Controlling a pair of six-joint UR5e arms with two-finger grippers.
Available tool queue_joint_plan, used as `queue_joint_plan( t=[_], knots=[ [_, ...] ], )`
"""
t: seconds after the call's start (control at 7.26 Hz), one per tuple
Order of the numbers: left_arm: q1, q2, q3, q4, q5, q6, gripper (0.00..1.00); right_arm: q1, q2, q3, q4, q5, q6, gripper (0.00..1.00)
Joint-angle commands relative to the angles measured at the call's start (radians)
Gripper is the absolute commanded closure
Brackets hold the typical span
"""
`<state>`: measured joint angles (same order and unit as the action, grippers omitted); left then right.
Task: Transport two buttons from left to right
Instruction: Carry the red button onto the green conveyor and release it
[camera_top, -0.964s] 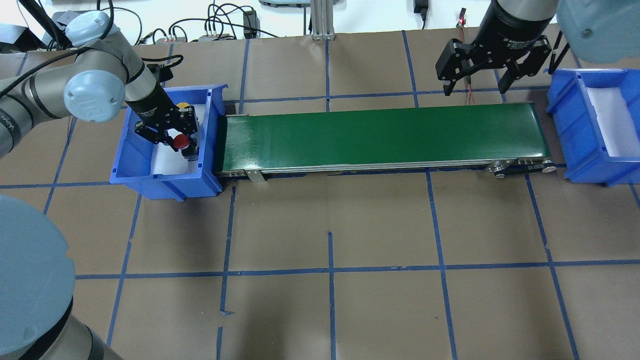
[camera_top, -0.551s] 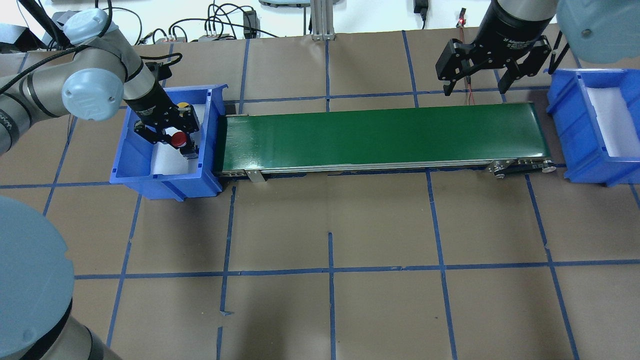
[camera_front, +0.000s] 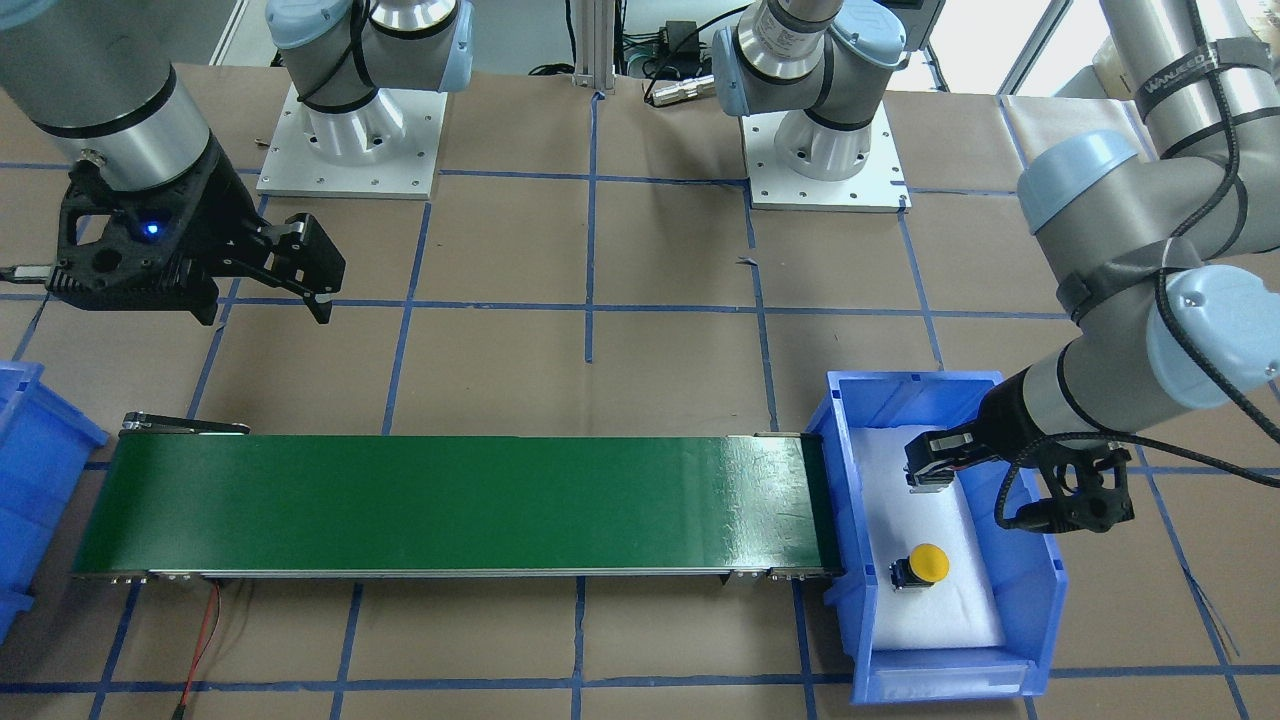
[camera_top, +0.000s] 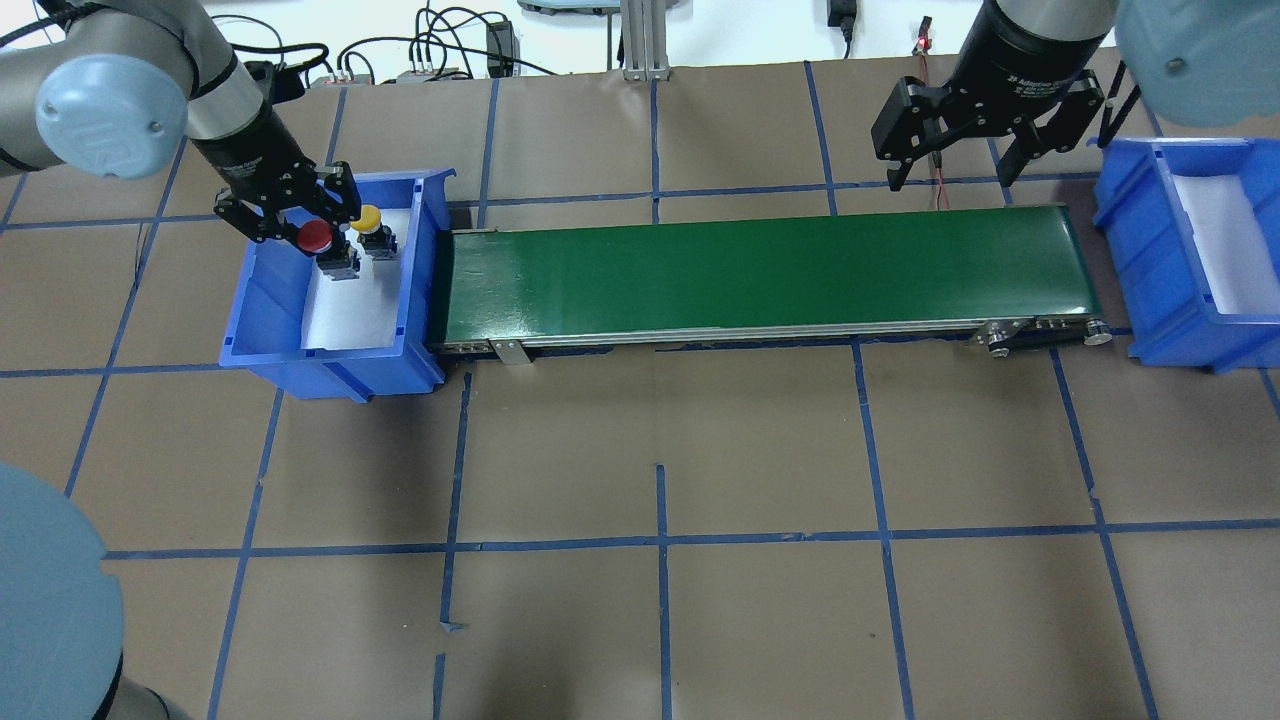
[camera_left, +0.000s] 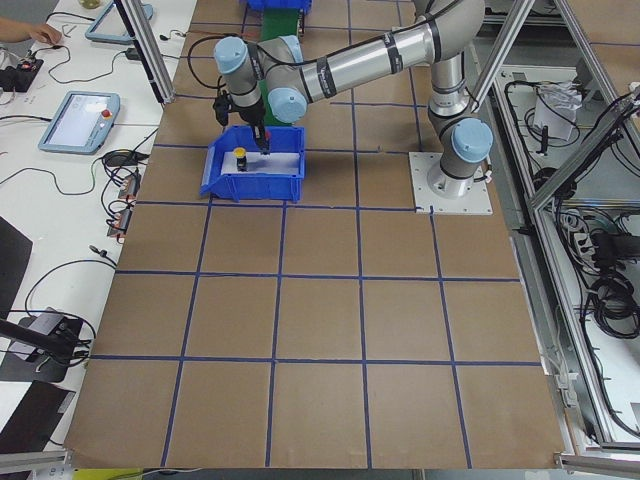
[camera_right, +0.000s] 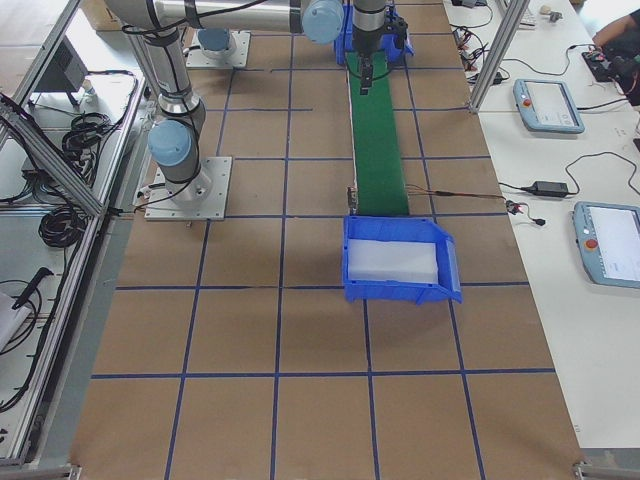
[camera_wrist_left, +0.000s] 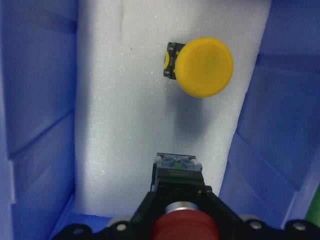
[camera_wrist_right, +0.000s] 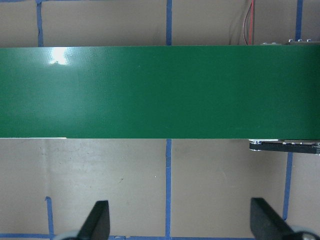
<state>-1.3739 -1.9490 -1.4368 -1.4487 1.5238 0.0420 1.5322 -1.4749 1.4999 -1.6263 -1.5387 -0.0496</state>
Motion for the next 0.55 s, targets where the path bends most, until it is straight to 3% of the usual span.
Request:
queue_joint_plan(
  t=[0.0, 0.41],
  knots=[
    [-0.098, 0.008, 0.122, -0.056, 0.002, 0.006, 0.64, 0.000, -0.002, 0.005, -0.001, 0.000, -0.001, 0.00],
    [-0.206, -0.043, 0.122, -0.004, 0.021, -0.045, 0.67, -0.007, 0.002, 0.006, 0.000, -0.008, -0.041, 0.00]
  ],
)
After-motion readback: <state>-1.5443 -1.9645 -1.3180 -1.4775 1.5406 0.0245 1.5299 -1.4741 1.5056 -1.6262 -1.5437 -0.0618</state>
